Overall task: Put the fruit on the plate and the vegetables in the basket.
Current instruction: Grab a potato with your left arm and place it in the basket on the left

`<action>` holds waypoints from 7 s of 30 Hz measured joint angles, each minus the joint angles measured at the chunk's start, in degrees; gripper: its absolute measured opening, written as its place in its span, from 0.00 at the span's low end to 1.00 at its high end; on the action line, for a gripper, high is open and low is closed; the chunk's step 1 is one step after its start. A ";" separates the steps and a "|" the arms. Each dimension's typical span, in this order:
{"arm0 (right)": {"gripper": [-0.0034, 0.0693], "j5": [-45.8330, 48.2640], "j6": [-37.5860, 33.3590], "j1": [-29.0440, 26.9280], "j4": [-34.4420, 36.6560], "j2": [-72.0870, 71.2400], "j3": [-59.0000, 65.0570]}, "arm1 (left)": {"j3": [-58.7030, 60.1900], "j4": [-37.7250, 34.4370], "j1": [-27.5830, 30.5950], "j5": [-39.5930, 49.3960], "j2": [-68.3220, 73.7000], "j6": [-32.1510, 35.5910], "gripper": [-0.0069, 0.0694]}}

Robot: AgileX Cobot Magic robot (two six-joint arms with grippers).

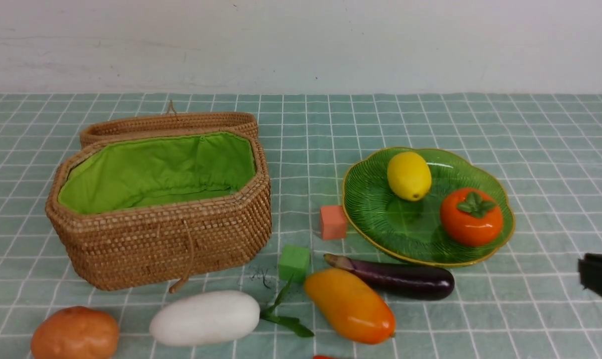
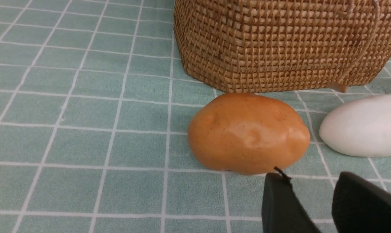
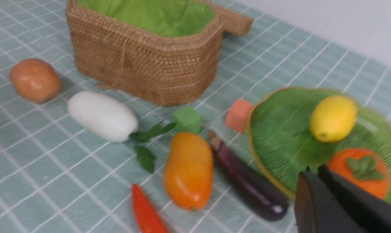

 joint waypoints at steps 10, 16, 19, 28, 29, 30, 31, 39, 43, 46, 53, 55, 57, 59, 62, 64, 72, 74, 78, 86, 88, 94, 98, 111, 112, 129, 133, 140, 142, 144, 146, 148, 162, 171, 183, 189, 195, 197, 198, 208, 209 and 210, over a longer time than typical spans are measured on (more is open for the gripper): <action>0.08 -9.17 -0.03 -0.69 -2.33 -9.29 2.66 | 0.00 0.00 0.00 0.00 0.00 0.00 0.40; 0.09 -11.30 2.43 -0.69 -2.14 -10.95 6.42 | 0.00 0.00 0.00 0.00 0.00 0.00 0.40; 0.10 -14.31 8.30 -0.69 -2.23 -12.12 10.05 | 0.00 0.00 0.00 0.00 0.00 0.00 0.40; 0.10 -11.53 24.65 -0.69 -22.68 -14.81 14.28 | 0.00 0.00 0.00 0.00 0.00 0.04 0.40; 0.10 -10.15 26.83 -0.69 -24.67 -15.06 14.35 | 0.00 0.00 0.00 0.00 0.00 0.04 0.40; 0.10 -8.93 29.55 -0.69 -26.99 -15.34 14.35 | 0.00 0.00 0.00 0.00 0.00 0.04 0.40; 0.11 -7.90 32.14 -0.69 -29.15 -15.59 14.35 | 0.00 0.00 0.00 0.00 0.00 0.04 0.40; 0.12 -5.67 44.18 -0.69 -39.26 -18.48 16.45 | 0.00 0.00 0.00 0.00 0.00 0.04 0.40; 0.12 -6.63 44.94 -0.69 -40.00 -21.11 20.02 | 0.00 0.00 0.00 0.00 0.00 0.04 0.40; 0.12 -8.74 45.05 -0.69 -40.18 -24.28 24.45 | 0.00 0.00 0.00 0.00 0.00 0.04 0.40; 0.14 -14.78 47.21 -0.69 -39.71 -29.18 32.72 | 0.00 0.00 0.00 -0.01 0.00 0.04 0.40; 0.14 -15.51 47.41 -0.69 -39.71 -29.25 32.87 | 0.00 0.00 0.00 -0.01 0.00 0.04 0.40; 0.15 -15.99 47.56 -0.69 -39.71 -29.25 32.93 | 0.00 0.00 0.00 -0.01 0.00 0.04 0.40; 0.15 -16.07 47.62 -0.69 -39.71 -29.25 32.98 | 0.00 0.00 0.00 -0.01 0.00 0.04 0.40; 0.16 -16.17 47.78 -0.69 -39.71 -29.25 32.98 | 0.00 0.00 0.00 -0.01 0.00 0.04 0.40; 0.16 -16.17 47.78 -0.69 -39.71 -29.25 32.98 | 0.00 0.00 0.00 -0.01 0.00 0.04 0.40; 0.18 -16.17 47.80 -0.69 -39.77 -29.25 32.98 | 0.00 0.00 0.00 -0.01 0.00 0.04 0.40; 0.18 -16.17 47.80 -0.69 -39.77 -29.25 32.98 | 0.00 0.00 0.00 -0.01 0.00 0.04 0.40; 0.19 -16.17 47.85 -0.69 -39.81 -29.25 32.98 | 0.00 0.00 0.00 -0.01 0.00 -0.01 0.40; 0.20 -16.17 47.85 -0.69 -39.88 -29.25 32.98 | 0.00 0.00 0.00 -0.01 0.00 -0.01 0.40; 0.20 -16.17 47.85 -0.69 -39.88 -29.25 32.98 | 0.00 0.00 0.00 -0.01 0.00 -0.01 0.40; 0.22 -16.17 47.85 -0.69 -39.88 -29.27 32.98 | 0.00 0.00 0.00 -0.01 0.00 -0.01 0.40; 0.22 -16.17 47.85 -0.69 -39.88 -29.27 32.98 | 0.00 0.00 0.00 -0.01 0.00 -0.01 0.40; 0.24 -16.17 47.87 -0.69 -39.94 -29.27 32.98 | 0.00 0.50 0.00 -0.01 0.00 -0.01 0.40; 0.25 -16.17 47.87 -0.69 -39.94 -29.27 32.98 | 0.00 0.50 0.00 -0.17 0.00 -0.01 0.40; 0.27 -16.17 47.92 -0.69 -39.94 -29.27 32.98 | 0.00 -26.36 0.00 -30.97 0.00 -0.08 0.40; 0.27 -16.17 47.92 -0.69 -39.94 -29.27 32.98 | -3.55 -25.68 0.00 -28.65 0.00 2.06 0.40; 0.28 -16.17 47.86 -0.69 -39.94 -29.27 32.98 | -19.64 -24.61 0.00 -17.71 6.92 8.82 0.40; 0.28 -16.17 47.86 -0.69 -39.94 -29.27 32.98 | -23.69 -24.49 0.00 -14.40 10.80 9.36 0.40; 0.28 -16.17 47.86 -0.69 -39.94 -29.27 32.98 | -26.51 -24.35 0.00 -11.35 13.81 9.57 0.40; 0.29 -16.17 47.86 -0.69 -39.94 -29.27 32.98 | -31.16 -24.14 0.00 -6.84 19.88 10.12 0.40; 0.29 -16.17 47.86 -0.69 -39.94 -29.27 32.98 | -32.84 -23.64 0.00 -5.77 23.75 10.40 0.40; 0.33 -16.17 47.86 -0.69 -39.94 -29.27 32.98 | -34.21 -22.42 0.00 2.77 42.57 2.03 0.40; 0.34 -16.17 47.86 -0.69 -39.94 -29.27 32.98 | -43.49 -5.34 0.00 21.88 53.22 -16.94 0.54; 0.35 -16.17 47.86 -0.69 -39.94 -29.27 32.98 | -46.96 3.29 0.00 29.00 70.49 -37.56 0.96; 0.36 -16.17 47.91 -0.69 -39.94 -29.27 32.98 | -47.14 6.90 0.00 22.88 77.71 -47.63 0.97; 0.36 -16.17 47.97 -0.69 -39.94 -29.27 32.98 | -47.21 6.96 0.00 18.92 83.13 -49.30 0.96; 0.37 -16.17 47.97 -0.69 -39.94 -29.27 32.98 | -47.31 6.91 0.00 18.22 84.93 -49.32 0.95; 0.37 -16.17 47.97 -0.69 -39.94 -29.27 32.98 | -47.31 6.91 0.00 18.00 85.77 -49.32 0.95; 0.37 -16.17 47.97 -0.69 -39.94 -29.27 32.98 | -48.49 9.43 0.00 17.67 90.15 -48.17 0.90; 0.37 -16.17 47.97 -0.69 -39.94 -29.27 32.98 | -48.49 9.48 0.00 17.67 90.15 -47.82 0.89; 0.37 -16.17 47.97 -0.69 -39.94 -29.27 32.98 | -48.49 9.48 0.00 17.67 90.15 -47.46 0.89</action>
